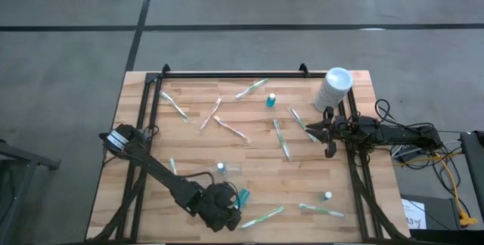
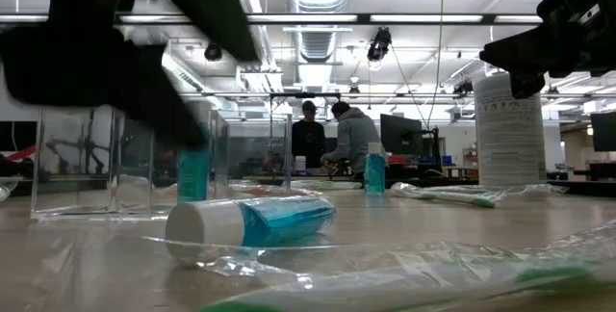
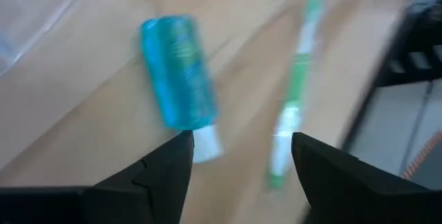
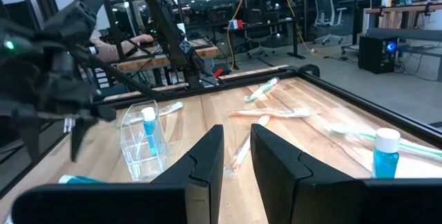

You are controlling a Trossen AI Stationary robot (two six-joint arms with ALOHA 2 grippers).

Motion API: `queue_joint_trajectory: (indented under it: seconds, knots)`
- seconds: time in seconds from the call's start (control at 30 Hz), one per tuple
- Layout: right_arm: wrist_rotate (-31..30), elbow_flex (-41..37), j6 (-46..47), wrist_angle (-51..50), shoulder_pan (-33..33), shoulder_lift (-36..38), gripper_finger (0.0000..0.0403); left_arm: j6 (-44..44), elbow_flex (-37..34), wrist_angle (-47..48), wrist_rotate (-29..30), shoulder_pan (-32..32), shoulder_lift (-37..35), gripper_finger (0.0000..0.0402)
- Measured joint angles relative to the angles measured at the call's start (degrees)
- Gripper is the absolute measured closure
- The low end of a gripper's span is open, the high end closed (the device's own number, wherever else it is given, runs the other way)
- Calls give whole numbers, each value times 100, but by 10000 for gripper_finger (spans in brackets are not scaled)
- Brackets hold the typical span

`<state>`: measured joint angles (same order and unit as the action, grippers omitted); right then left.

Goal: Pick & Place toothbrushing station
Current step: Put the blue mouthwash into the transparent organizer

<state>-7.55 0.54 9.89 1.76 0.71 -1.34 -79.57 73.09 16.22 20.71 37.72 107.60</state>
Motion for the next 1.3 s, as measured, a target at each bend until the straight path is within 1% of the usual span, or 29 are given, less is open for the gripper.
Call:
queue_joint_trajectory:
  seconds: [0.07, 0.17, 0.33, 0.53, 0.57, 0.63, 0.67, 0.73, 0.87, 1.0, 1.13, 1.23, 1.3]
  knots:
    - [2, 0, 0, -2, 2, 4, 335, 201, 5, -8, 184, 45, -147, 153]
    - [2, 0, 0, 2, 2, 5, 335, 246, -12, 16, 430, 76, -357, 152]
    - [0, 0, -18, 2, 0, 8, 335, 544, -18, 30, 458, 65, -456, 153]
    - [1, 1, -651, 8, 2, 8, 335, 640, -23, 29, 478, 72, -456, 154]
    - [39, 0, -466, 27, 2, 8, 335, 641, -23, 28, 506, 72, -456, 154]
    - [226, 0, 320, 122, 15, 8, 335, 640, -23, 27, 544, 70, -456, 154]
    - [263, 2, 543, 137, 13, 8, 335, 640, -23, 27, 547, 70, -456, 154]
    - [404, 0, 687, 138, 15, -4, 335, 644, -23, 29, 561, 70, -456, 154]
    - [1298, 0, 865, 417, 17, -146, 335, 768, -23, 29, 608, 70, -456, 154]
    - [1668, 2, 1486, 877, 19, -564, 335, 789, -23, 29, 623, 70, -456, 154]
    - [1695, 105, 1511, 1499, 17, -1272, 335, 861, -23, 29, 625, 70, -456, 154]
    - [1762, 611, 1255, 1537, 61, -1944, 335, 861, -23, 31, 625, 70, -456, 154]
    - [1954, 1105, 928, 1526, 150, -2460, 335, 862, -23, 30, 625, 71, -456, 154]
